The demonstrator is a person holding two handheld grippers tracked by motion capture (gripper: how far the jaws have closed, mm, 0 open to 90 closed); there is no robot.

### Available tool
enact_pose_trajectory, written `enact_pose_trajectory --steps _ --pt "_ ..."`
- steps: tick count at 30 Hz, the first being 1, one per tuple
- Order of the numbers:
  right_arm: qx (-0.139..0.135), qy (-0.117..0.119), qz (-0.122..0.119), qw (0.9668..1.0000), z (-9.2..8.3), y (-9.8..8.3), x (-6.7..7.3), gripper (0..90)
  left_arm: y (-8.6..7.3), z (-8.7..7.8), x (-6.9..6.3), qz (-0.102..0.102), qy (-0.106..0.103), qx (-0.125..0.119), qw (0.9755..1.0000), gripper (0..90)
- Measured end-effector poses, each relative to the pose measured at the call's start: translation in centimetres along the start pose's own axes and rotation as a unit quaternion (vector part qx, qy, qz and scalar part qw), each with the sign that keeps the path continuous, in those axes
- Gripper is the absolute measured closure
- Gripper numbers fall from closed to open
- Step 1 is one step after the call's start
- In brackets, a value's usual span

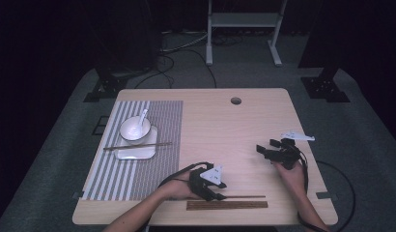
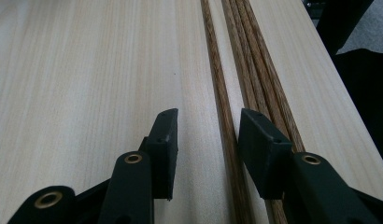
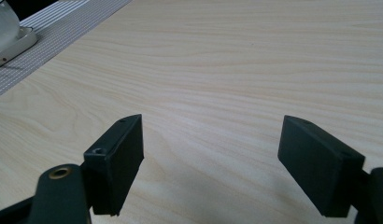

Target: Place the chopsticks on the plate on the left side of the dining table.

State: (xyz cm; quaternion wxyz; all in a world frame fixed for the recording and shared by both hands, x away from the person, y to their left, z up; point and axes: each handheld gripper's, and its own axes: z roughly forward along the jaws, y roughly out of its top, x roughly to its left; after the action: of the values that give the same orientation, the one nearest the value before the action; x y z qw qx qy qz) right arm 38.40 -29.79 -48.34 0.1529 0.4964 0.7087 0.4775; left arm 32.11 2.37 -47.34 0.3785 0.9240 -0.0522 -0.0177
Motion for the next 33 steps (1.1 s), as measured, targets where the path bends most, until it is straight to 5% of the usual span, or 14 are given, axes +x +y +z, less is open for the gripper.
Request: enact_pose_trajectory --steps 14,33 --pt "-0.009 0.002 0.016 0.9998 -0.11 -0.01 -0.35 21.2 -0.36 -0.02 0.73 -0.025 0.008 -0.016 0.9995 82.0" --pt "-0.019 0.004 0.034 0.9993 -0.29 -0.08 -0.66 21.1 -0.51 -0.24 0.72 0.004 0.000 -0.015 0.9999 84.7"
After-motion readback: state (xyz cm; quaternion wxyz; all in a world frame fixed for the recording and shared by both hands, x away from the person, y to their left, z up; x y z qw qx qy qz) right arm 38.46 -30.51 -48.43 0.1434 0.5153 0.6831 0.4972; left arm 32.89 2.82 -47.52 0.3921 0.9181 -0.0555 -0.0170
